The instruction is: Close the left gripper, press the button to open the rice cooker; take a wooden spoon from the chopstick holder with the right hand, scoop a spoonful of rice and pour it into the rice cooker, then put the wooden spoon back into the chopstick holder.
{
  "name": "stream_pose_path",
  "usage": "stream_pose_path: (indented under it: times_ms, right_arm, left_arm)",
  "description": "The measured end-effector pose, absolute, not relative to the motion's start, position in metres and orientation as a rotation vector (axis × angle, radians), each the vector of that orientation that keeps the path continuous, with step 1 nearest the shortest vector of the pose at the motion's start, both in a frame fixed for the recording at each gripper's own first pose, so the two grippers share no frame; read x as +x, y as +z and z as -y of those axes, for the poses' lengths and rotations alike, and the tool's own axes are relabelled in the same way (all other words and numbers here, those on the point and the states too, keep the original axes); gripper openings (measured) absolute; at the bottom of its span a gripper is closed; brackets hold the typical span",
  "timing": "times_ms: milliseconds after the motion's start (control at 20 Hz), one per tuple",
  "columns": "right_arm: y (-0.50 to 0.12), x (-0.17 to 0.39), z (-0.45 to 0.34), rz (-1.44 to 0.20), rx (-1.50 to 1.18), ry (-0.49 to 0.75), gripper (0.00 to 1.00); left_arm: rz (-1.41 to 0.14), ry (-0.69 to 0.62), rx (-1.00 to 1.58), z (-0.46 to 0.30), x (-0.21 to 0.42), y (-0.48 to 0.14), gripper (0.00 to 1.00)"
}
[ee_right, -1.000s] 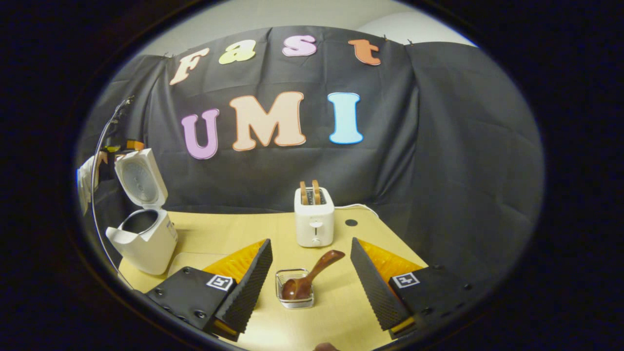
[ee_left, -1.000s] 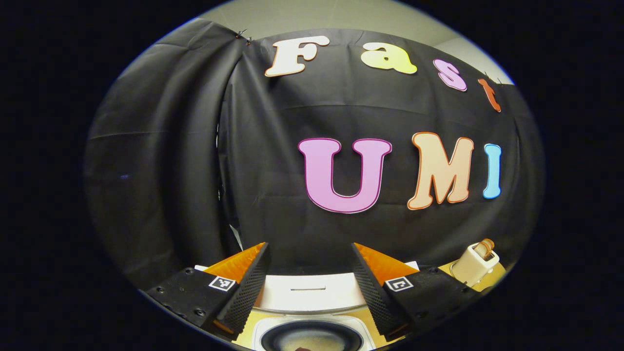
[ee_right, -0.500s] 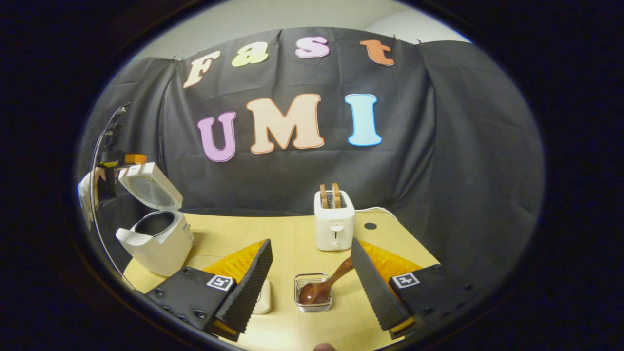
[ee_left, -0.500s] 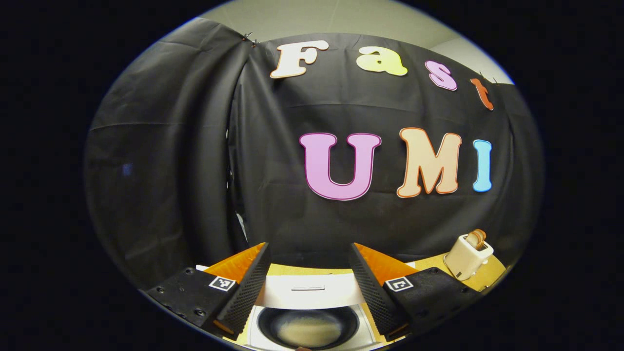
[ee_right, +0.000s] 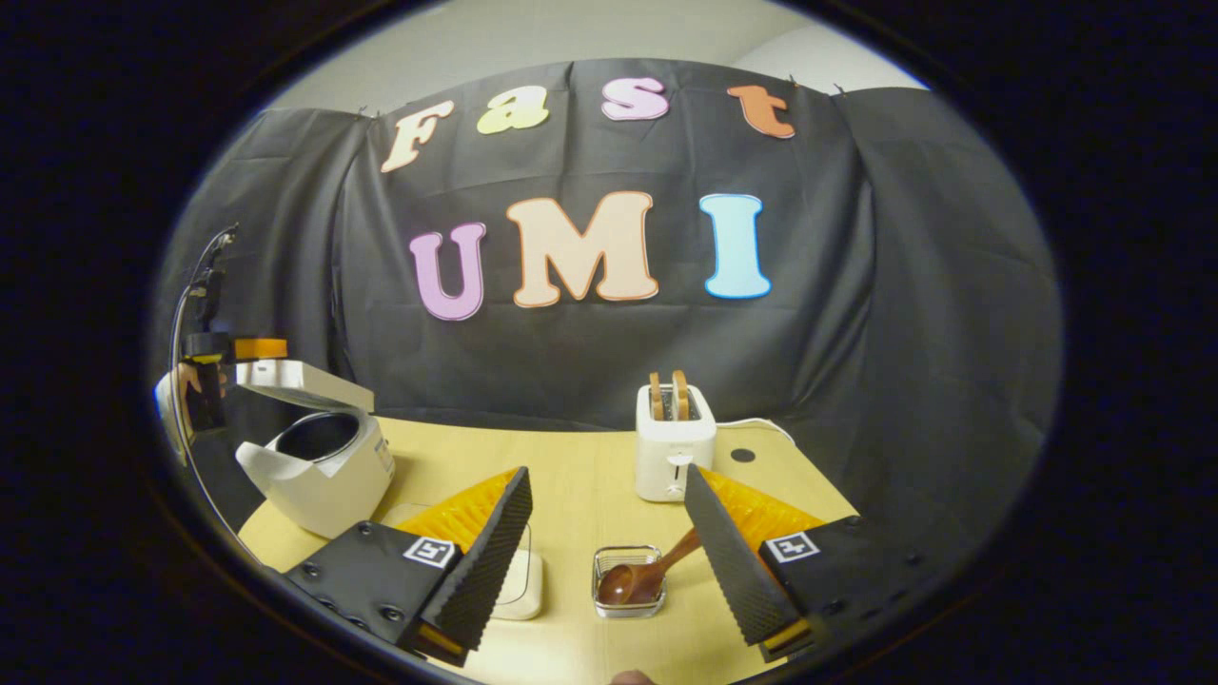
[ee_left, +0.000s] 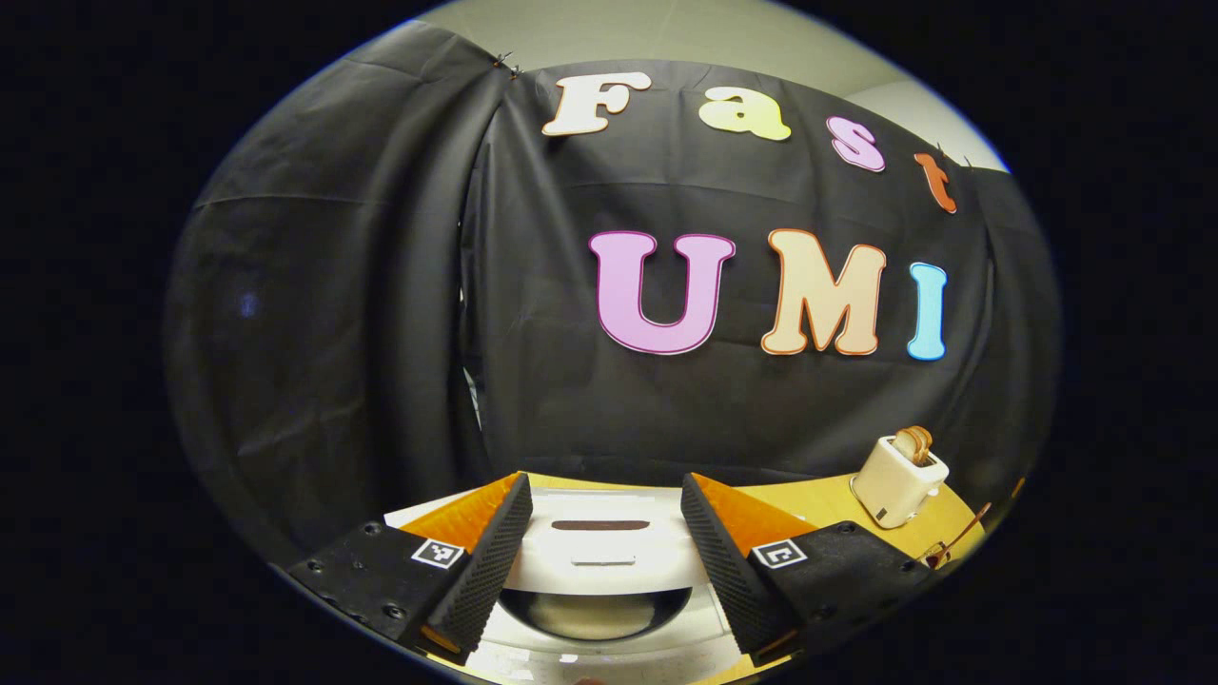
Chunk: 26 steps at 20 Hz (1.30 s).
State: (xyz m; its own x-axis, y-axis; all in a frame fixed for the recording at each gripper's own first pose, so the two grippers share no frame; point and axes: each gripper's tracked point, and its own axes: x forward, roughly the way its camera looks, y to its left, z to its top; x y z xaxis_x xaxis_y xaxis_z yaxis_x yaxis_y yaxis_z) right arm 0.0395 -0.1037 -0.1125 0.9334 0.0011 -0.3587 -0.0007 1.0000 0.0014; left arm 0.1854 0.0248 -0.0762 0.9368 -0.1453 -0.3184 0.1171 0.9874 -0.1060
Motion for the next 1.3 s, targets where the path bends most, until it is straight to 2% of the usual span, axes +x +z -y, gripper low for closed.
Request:
stream_pose_path:
  times_ms: [900, 1100, 1250, 1300]
  right_arm:
    - [-0.122, 0.035, 0.089, -0.393, 0.006, 0.021, 0.99]
    - [-0.125, 0.029, 0.088, -0.404, 0.012, 0.021, 0.99]
    - [-0.126, 0.025, 0.088, -0.404, 0.017, 0.021, 0.99]
    - [-0.127, 0.023, 0.088, -0.406, 0.018, 0.021, 0.99]
  left_arm:
    - [-0.475, -0.112, -0.135, -0.019, 0.134, -0.176, 0.94]
    - [-0.488, -0.114, -0.113, -0.017, 0.130, -0.183, 0.95]
    - [-0.596, -0.104, -0.074, -0.017, 0.118, -0.209, 0.94]
    - [-0.541, -0.105, -0.029, -0.017, 0.115, -0.199, 0.94]
